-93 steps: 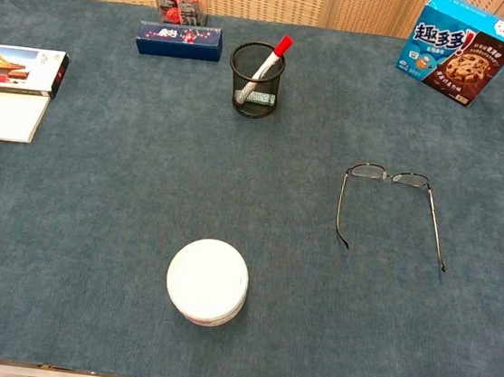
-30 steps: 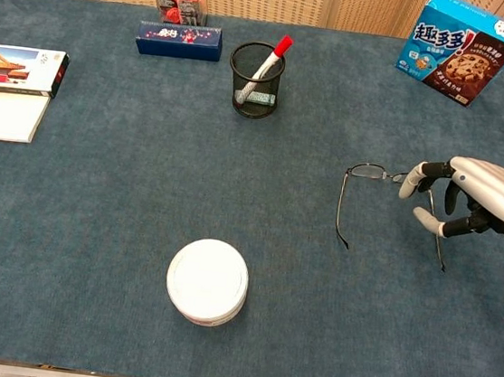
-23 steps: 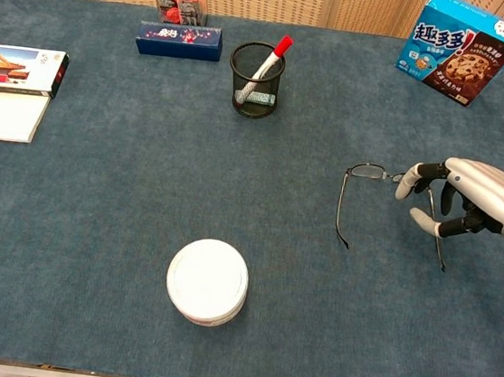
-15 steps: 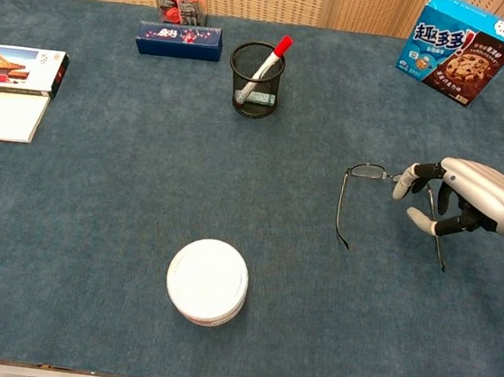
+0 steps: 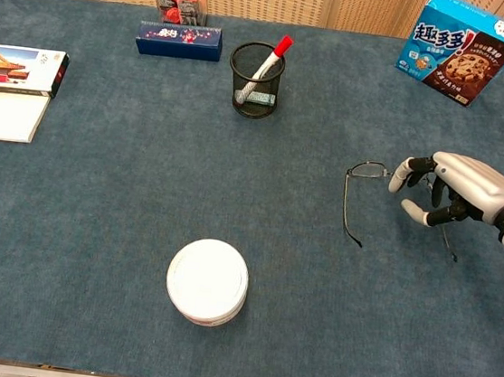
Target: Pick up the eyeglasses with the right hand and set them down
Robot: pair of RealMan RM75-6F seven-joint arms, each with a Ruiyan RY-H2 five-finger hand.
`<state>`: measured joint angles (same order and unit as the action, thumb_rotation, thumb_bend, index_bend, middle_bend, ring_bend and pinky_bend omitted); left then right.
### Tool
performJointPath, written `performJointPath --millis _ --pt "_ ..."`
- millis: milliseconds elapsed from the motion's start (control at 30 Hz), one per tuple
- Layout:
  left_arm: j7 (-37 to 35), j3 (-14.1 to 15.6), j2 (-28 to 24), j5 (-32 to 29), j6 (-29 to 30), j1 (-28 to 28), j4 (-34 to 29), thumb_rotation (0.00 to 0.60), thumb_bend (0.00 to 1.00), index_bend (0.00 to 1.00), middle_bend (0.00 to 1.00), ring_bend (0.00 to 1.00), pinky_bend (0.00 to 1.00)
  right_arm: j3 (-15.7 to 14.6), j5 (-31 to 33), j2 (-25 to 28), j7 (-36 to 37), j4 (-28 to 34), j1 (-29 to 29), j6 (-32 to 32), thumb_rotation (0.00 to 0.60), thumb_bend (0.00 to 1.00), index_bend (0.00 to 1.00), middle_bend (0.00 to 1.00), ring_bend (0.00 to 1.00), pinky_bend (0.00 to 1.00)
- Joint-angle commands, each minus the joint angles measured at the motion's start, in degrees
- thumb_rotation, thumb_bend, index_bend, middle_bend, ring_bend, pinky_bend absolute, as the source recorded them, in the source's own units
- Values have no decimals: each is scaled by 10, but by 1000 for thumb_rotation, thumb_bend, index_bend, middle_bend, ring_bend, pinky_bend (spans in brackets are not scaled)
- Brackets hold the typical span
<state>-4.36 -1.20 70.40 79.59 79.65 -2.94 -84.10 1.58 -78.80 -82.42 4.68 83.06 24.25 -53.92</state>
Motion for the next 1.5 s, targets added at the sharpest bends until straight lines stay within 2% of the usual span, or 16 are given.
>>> performJointPath --millis 33,300,767,1500 --pt "-1 0 0 -1 -1 1 1 600 333 464 392 306 453 9 7 -17 13 -23 8 7 600 395 433 403 325 536" --pt "-6 1 1 -4 -5 2 6 600 333 465 392 306 452 26 13 -52 49 -77 24 17 600 395 429 399 321 532" --pt "-11 0 3 -7 -10 4 9 600 333 465 392 306 453 44 -21 -99 113 -139 60 10 600 397 428 398 321 527" --pt "-20 1 3 -6 -13 7 15 600 333 465 392 306 453 36 -14 -107 128 -155 73 21 600 400 428 398 320 522"
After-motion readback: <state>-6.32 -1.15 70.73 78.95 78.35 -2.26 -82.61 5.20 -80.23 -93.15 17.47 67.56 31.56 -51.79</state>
